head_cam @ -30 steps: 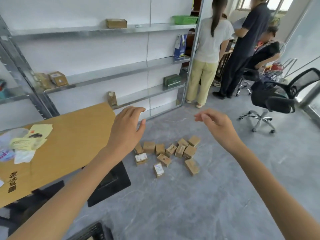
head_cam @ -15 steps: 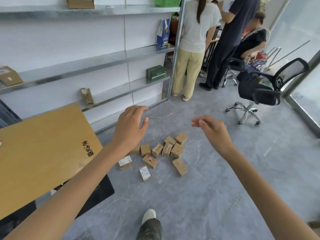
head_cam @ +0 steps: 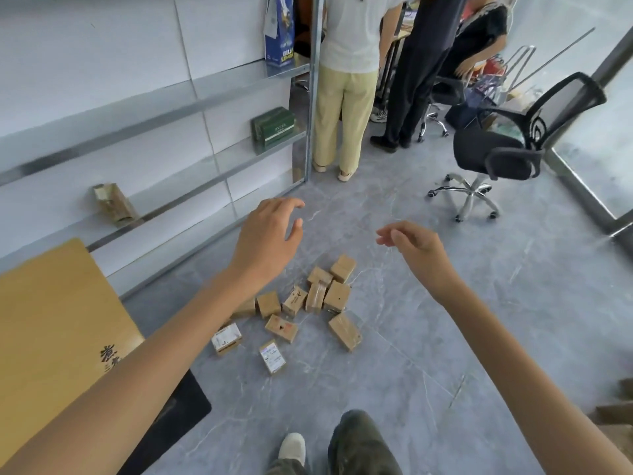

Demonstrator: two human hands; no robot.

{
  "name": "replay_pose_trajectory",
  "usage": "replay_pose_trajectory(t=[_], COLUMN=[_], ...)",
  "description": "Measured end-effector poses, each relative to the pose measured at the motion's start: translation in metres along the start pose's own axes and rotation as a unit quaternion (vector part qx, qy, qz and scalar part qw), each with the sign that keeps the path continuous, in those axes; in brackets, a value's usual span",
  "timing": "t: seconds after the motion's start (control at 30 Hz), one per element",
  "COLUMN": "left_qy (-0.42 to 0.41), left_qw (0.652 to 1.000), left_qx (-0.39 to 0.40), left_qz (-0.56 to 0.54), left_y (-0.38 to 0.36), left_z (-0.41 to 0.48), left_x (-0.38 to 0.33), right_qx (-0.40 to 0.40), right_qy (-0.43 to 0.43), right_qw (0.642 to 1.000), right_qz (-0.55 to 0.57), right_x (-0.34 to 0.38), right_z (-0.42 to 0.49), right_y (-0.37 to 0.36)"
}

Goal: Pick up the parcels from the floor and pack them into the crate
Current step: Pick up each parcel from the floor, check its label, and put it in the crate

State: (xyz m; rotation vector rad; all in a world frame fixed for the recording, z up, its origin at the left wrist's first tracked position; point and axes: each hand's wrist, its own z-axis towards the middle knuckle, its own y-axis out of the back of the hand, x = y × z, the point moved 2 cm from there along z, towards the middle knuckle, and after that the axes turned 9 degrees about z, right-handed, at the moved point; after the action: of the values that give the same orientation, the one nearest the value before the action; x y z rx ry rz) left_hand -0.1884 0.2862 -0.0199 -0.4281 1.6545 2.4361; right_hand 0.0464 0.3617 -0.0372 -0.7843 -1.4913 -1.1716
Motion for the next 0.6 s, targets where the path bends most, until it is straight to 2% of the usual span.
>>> replay_pose_trajectory(t=[0.33,0.6], left_qy=[0.014,0.119], left_qw=[0.996,0.971], left_qx=[0.087,0.187], left_qz=[-0.035,-0.093], left_y=[-0.139,-0.301], left_z=[0.127,0.193], left_x=[-0.024,0.009], right_qx=[0.011,0.026], right_qy=[-0.074,-0.200], right_qw=[0.997,0.979], right_qz=[0.006,-0.005], right_x=[-0.082,-0.216], right_z=[0.140,0.235], right_y=[0.058,0.063])
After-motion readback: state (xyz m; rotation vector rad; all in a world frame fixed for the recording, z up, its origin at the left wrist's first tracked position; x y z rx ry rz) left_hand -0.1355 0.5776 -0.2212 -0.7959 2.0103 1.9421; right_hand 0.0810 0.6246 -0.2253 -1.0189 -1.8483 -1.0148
